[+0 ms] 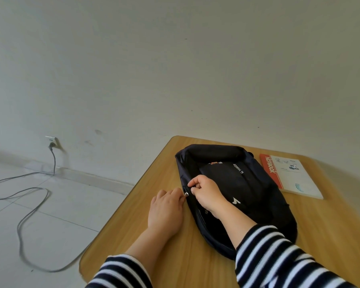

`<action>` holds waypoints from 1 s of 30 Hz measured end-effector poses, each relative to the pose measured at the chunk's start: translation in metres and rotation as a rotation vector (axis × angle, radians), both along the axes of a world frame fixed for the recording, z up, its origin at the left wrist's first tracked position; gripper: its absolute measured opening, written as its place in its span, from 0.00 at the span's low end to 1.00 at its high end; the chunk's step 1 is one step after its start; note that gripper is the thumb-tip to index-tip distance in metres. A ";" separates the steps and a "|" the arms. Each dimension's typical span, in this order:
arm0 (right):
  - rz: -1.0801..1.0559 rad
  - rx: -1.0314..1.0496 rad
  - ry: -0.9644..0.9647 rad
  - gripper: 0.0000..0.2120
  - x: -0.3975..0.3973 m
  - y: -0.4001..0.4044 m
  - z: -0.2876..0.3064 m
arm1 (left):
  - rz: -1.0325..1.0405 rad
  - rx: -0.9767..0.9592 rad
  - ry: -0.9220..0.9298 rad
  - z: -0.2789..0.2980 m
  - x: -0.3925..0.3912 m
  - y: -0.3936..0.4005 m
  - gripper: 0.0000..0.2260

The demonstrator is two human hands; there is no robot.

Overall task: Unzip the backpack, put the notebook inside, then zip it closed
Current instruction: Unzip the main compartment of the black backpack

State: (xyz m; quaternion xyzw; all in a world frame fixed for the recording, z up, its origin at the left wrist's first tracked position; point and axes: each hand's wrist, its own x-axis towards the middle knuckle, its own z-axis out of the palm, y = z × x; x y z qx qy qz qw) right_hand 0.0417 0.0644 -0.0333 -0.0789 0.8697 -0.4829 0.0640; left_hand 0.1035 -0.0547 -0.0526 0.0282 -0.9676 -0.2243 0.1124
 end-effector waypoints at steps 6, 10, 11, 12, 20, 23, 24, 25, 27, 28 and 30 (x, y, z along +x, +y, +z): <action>-0.017 0.017 -0.001 0.09 -0.007 -0.004 0.003 | -0.044 0.017 0.008 0.001 0.001 0.000 0.11; -0.034 0.019 -0.028 0.09 -0.012 -0.007 0.004 | -0.110 0.051 0.012 0.004 0.004 0.000 0.08; -0.036 0.015 -0.034 0.09 -0.014 -0.007 0.004 | -0.129 0.060 0.012 0.004 0.005 0.000 0.08; -0.037 0.014 -0.039 0.09 -0.014 -0.007 0.005 | -0.148 0.070 0.012 0.005 0.006 -0.001 0.07; -0.026 -0.062 -0.089 0.13 -0.010 -0.003 0.010 | -0.156 0.161 0.033 0.005 0.007 -0.003 0.07; -0.031 -0.086 -0.093 0.18 -0.006 0.001 0.012 | -0.135 0.203 0.040 0.002 0.006 -0.005 0.07; -0.034 -0.031 -0.053 0.14 -0.003 0.003 0.012 | -0.130 0.210 0.044 0.001 0.005 -0.005 0.07; -0.033 0.061 -0.003 0.06 0.000 0.004 0.012 | -0.125 0.213 0.051 0.000 0.005 -0.005 0.07; -0.012 0.179 0.038 0.15 0.006 0.005 0.015 | -0.113 0.214 0.064 -0.002 0.004 -0.005 0.08; 0.001 0.195 0.009 0.21 0.007 0.007 0.014 | -0.109 0.218 0.069 -0.002 0.003 -0.005 0.08; 0.012 0.171 -0.056 0.22 0.007 0.009 0.014 | -0.117 0.225 0.073 -0.003 0.003 -0.005 0.08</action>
